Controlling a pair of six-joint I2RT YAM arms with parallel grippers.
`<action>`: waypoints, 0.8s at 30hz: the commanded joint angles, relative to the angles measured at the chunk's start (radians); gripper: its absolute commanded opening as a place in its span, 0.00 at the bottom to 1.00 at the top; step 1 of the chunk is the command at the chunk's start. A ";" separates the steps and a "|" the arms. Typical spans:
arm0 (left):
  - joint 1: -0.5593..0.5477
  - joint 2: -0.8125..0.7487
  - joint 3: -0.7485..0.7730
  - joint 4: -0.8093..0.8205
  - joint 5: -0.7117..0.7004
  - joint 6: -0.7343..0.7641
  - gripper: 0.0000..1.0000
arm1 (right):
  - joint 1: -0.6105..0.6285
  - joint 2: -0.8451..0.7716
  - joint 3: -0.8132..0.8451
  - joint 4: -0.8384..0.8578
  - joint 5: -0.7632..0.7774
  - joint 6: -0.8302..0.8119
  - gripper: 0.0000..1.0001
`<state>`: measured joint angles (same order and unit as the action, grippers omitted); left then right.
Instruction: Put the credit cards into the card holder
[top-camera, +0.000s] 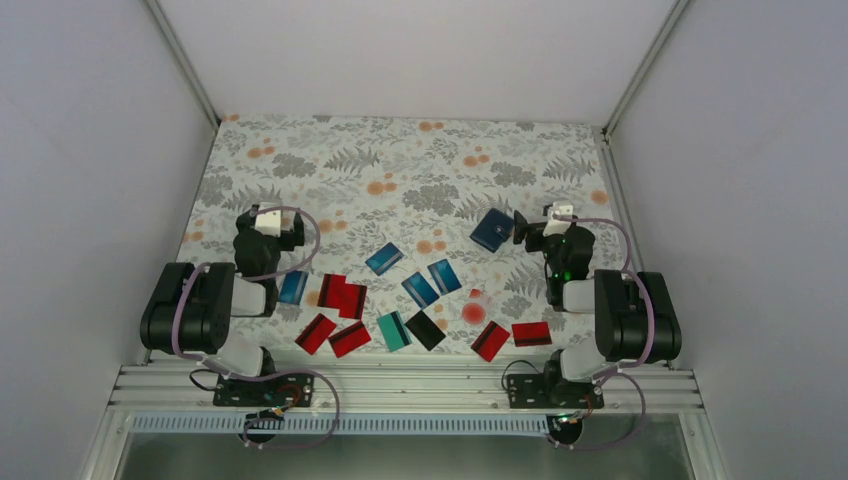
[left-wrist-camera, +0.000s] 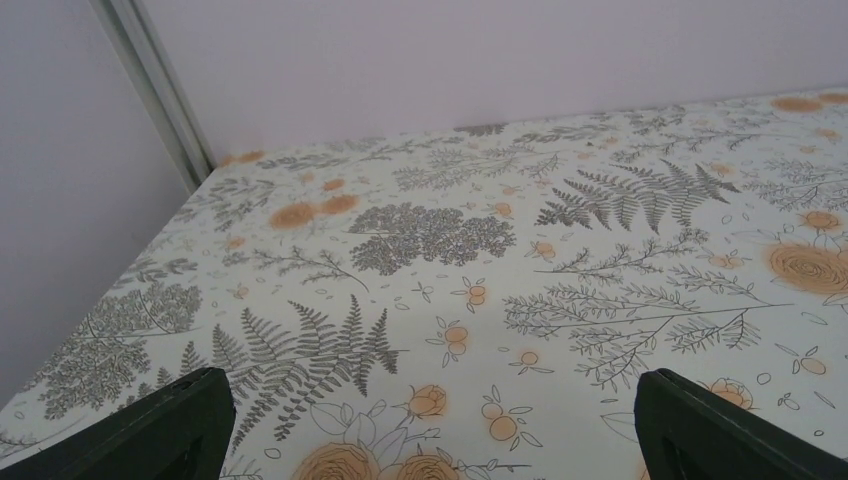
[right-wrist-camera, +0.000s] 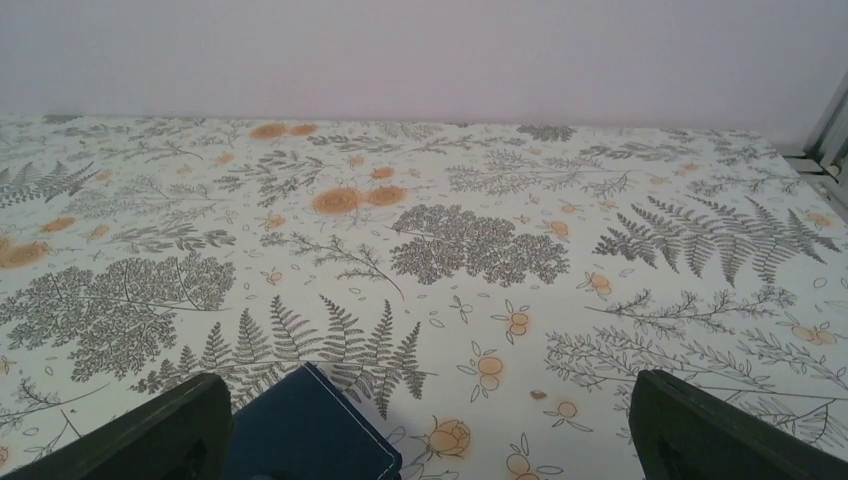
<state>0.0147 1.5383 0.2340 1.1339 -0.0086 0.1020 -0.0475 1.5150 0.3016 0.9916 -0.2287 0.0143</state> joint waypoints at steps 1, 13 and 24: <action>-0.004 0.011 0.015 0.081 0.010 0.014 1.00 | -0.008 0.006 0.024 0.083 0.003 -0.021 1.00; -0.006 0.005 0.019 0.080 0.012 0.022 1.00 | -0.008 -0.008 0.056 0.034 0.005 -0.022 1.00; -0.047 -0.058 0.584 -0.876 -0.076 -0.197 1.00 | -0.006 -0.204 0.377 -0.633 0.190 0.224 1.00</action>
<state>0.0010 1.4876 0.6800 0.6201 -0.0654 0.0227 -0.0509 1.3815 0.5865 0.6277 -0.1425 0.0853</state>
